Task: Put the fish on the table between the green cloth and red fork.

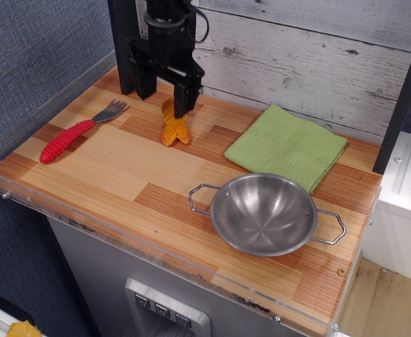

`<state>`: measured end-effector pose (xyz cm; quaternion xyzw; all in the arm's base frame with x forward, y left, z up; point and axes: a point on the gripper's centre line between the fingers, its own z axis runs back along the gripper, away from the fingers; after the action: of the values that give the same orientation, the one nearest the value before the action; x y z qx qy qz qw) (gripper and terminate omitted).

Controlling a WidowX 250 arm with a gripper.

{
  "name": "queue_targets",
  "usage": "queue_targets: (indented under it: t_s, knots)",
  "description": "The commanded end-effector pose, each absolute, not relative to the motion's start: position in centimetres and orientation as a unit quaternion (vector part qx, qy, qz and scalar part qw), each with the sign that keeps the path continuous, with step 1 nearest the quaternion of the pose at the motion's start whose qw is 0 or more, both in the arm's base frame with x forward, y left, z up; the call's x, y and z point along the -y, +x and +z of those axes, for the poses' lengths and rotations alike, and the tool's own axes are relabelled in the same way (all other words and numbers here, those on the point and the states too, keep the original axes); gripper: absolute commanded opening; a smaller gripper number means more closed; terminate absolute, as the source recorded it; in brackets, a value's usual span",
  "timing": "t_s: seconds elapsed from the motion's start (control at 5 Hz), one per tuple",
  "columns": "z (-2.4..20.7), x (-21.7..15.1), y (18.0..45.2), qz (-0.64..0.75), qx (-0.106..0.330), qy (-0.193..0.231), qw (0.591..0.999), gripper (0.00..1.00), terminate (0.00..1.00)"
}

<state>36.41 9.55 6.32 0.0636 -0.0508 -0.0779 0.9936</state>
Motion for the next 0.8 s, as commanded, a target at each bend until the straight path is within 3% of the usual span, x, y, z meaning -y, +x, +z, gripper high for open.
queue_targets:
  t_s: [0.0, 0.2, 0.6]
  knots:
    - [11.3, -6.5, 33.1, -0.11, 0.098, 0.065, 0.987, 1.0, 0.0]
    - [11.5, -5.5, 32.2, -0.109, 0.089, 0.03, 0.99, 1.0, 0.0]
    - [11.7, -4.9, 31.0, -0.081, 0.097, 0.0, 0.992, 1.0, 0.0]
